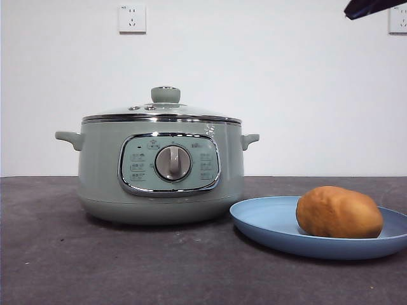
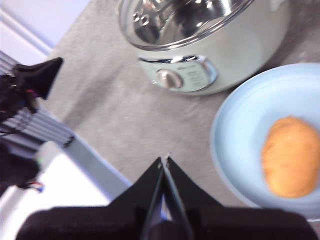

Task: Take the potato out from the steamer,put the potato on the plate,close the lid

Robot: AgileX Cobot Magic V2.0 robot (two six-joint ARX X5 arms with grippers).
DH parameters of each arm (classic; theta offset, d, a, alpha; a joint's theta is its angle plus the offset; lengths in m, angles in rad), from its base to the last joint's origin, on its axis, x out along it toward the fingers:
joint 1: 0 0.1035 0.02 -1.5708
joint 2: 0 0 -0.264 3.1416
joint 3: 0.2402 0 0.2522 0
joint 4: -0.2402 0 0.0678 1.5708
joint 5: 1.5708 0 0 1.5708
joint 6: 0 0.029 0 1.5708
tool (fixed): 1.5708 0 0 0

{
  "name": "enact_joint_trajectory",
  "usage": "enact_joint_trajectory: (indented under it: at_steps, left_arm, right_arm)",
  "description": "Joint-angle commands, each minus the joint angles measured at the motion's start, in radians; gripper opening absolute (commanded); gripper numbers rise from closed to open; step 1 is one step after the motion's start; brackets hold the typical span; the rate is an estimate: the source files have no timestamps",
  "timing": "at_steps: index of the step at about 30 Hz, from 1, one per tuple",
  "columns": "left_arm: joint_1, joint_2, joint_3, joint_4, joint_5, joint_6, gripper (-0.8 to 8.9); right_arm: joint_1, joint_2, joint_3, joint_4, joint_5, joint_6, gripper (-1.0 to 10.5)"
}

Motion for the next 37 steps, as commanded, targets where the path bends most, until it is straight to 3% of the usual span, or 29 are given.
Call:
enact_joint_trajectory:
  at_steps: [1, 7, 15, 20, 26, 37]
  left_arm:
    - [0.003, -0.002, -0.016, 0.004, -0.002, -0.007, -0.04]
    - [0.003, -0.002, -0.016, 0.004, -0.001, -0.007, -0.04]
    - [0.003, -0.002, -0.016, 0.004, -0.002, -0.007, -0.04]
    - [0.003, -0.002, -0.016, 0.003, -0.002, -0.007, -0.04]
    - [0.003, -0.002, -0.016, 0.004, -0.002, -0.007, -0.04]
    - [0.003, -0.002, -0.016, 0.004, -0.002, -0.007, -0.04]
  right_arm:
    - [-0.035, -0.051, -0.007, 0.019, 0.111, -0.1, 0.0]
    - [-0.22, -0.233, -0.118, 0.136, 0.105, -0.153, 0.0]
    - [-0.424, -0.505, -0.438, 0.488, 0.105, -0.189, 0.0]
    - [-0.442, -0.617, -0.603, 0.584, 0.159, -0.187, 0.0]
    - [-0.442, -0.695, -0.731, 0.608, 0.161, -0.169, 0.0]
    - [-0.44, -0.734, -0.791, 0.529, 0.184, -0.128, 0.0]
